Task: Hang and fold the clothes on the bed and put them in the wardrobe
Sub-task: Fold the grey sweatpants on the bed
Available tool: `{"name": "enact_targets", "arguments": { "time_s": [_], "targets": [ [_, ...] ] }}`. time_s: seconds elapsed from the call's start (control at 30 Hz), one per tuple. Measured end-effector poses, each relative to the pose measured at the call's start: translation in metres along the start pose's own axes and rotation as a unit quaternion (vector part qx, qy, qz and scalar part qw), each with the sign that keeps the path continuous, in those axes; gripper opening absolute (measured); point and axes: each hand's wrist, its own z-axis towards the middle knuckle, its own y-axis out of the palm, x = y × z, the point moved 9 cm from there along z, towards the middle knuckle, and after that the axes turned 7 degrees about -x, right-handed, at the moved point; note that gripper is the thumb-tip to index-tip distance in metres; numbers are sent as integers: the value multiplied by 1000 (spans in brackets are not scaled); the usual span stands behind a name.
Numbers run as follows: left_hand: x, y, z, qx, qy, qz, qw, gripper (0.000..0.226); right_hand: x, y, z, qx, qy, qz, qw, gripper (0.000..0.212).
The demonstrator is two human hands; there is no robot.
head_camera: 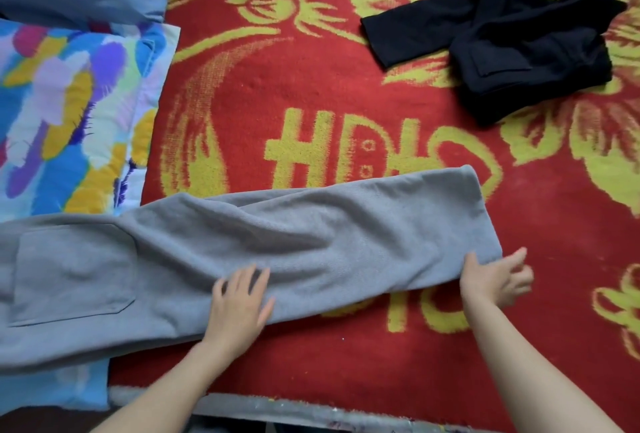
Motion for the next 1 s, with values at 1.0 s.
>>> {"name": "enact_targets", "arguments": {
  "time_s": [1.0],
  "targets": [
    [-72, -10, 161, -127, -148, -19, 981, 47, -89, 55, 55, -164, -163, -202, 952, 82]
  ]
}}
